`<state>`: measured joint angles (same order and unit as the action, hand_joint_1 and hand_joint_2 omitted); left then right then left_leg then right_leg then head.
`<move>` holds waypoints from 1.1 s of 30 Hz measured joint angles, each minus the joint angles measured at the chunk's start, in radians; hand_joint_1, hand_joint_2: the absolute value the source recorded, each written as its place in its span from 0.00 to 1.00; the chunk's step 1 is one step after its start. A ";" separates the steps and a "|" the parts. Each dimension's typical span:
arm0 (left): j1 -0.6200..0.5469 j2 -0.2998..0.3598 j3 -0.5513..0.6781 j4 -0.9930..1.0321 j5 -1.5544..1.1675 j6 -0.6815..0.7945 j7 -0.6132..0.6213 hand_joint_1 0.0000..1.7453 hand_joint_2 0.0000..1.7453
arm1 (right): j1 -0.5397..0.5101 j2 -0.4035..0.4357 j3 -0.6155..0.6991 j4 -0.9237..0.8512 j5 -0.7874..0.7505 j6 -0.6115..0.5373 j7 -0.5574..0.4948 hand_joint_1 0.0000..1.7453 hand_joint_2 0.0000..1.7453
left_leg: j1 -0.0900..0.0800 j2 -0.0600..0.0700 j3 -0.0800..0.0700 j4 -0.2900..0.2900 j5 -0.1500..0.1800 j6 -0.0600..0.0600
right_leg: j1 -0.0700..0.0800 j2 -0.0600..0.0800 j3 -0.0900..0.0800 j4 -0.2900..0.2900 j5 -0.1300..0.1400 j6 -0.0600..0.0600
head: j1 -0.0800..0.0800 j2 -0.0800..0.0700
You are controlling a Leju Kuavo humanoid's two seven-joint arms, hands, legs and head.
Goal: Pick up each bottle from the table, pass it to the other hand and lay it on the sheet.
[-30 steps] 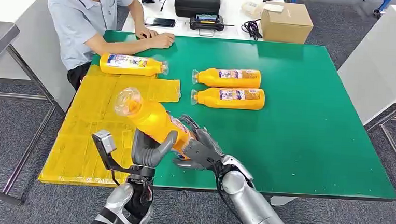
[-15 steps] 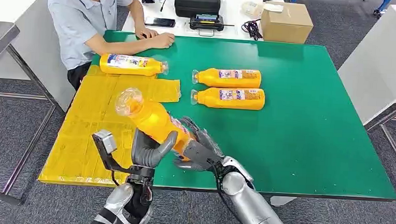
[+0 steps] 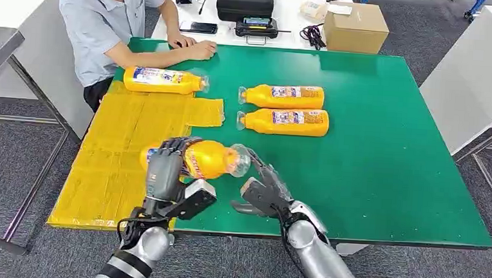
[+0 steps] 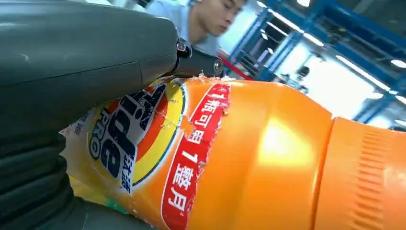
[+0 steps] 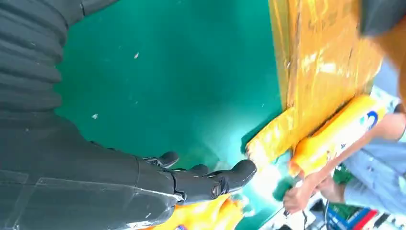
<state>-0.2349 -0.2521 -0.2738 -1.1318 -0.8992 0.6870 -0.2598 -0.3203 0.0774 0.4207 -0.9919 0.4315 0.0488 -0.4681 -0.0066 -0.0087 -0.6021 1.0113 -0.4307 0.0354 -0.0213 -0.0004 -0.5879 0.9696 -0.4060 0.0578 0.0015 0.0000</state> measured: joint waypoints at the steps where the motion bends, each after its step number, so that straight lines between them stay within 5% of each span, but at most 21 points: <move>1: 0.000 0.002 0.017 0.001 -0.007 -0.002 0.000 1.00 1.00 | 0.006 -0.002 -0.007 -0.008 0.002 -0.002 0.000 0.00 1.00 | 0.000 0.000 0.000 0.000 0.000 0.000 | 0.000 0.000 0.000 0.000 0.000 0.000 | 0.000 0.000; 11: -0.056 0.058 0.112 0.129 -0.436 -0.034 0.237 1.00 1.00 | 0.027 -0.005 -0.041 -0.037 0.021 -0.003 -0.005 0.00 1.00 | 0.000 0.000 -0.001 0.000 0.000 0.000 | 0.000 0.000 -0.001 0.000 0.000 0.000 | 0.000 0.000; 21: -0.136 0.101 0.147 0.338 -0.448 -0.082 0.245 0.98 1.00 | 0.028 -0.006 -0.057 -0.041 0.024 -0.002 -0.011 0.00 1.00 | 0.000 0.000 -0.002 0.000 0.001 0.000 | 0.000 0.000 -0.001 0.000 0.000 0.000 | 0.000 0.000; 22: -0.141 0.102 0.147 0.349 -0.447 -0.084 0.240 0.89 1.00 | 0.028 -0.006 -0.059 -0.043 0.024 -0.002 -0.011 0.00 1.00 | 0.000 0.000 -0.002 0.000 0.001 0.000 | -0.001 0.000 -0.001 0.000 0.000 0.000 | 0.000 0.000; 23: -0.146 0.103 0.147 0.359 -0.441 -0.091 0.236 0.42 1.00 | 0.028 -0.006 -0.062 -0.044 0.024 -0.002 -0.011 0.00 1.00 | 0.000 0.000 -0.002 0.000 0.001 0.001 | -0.001 0.000 -0.001 0.000 0.000 0.000 | 0.000 0.000; 24: -0.151 0.103 0.147 0.367 -0.435 -0.096 0.228 0.10 1.00 | 0.028 -0.006 -0.063 -0.045 0.024 -0.002 -0.011 0.00 1.00 | 0.000 0.000 -0.002 0.000 0.001 0.001 | -0.001 0.000 -0.001 0.000 0.000 0.000 | 0.000 0.000; 25: -0.156 0.103 0.148 0.375 -0.426 -0.102 0.221 0.00 1.00 | 0.028 -0.007 -0.064 -0.045 0.024 -0.002 -0.011 0.00 1.00 | 0.000 -0.001 -0.001 0.000 0.001 0.001 | -0.001 0.000 -0.001 0.000 0.000 0.000 | 0.000 0.000; 33: -0.189 0.104 0.148 0.427 -0.409 -0.195 0.216 0.00 1.00 | 0.030 -0.011 -0.071 -0.047 0.029 0.002 -0.011 0.00 1.00 | 0.000 -0.001 0.000 0.000 0.001 0.000 | 0.000 0.000 0.001 0.000 0.000 0.000 | 0.000 0.000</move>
<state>-0.4239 -0.1484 -0.1263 -0.7050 -1.3081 0.4921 -0.0435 -0.2899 0.0660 0.3502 -1.0391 0.4604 0.0511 -0.4795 -0.0068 -0.0094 -0.6020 1.0113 -0.4294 0.0358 -0.0216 -0.0009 -0.5872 0.9699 -0.4056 0.0579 0.0015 0.0000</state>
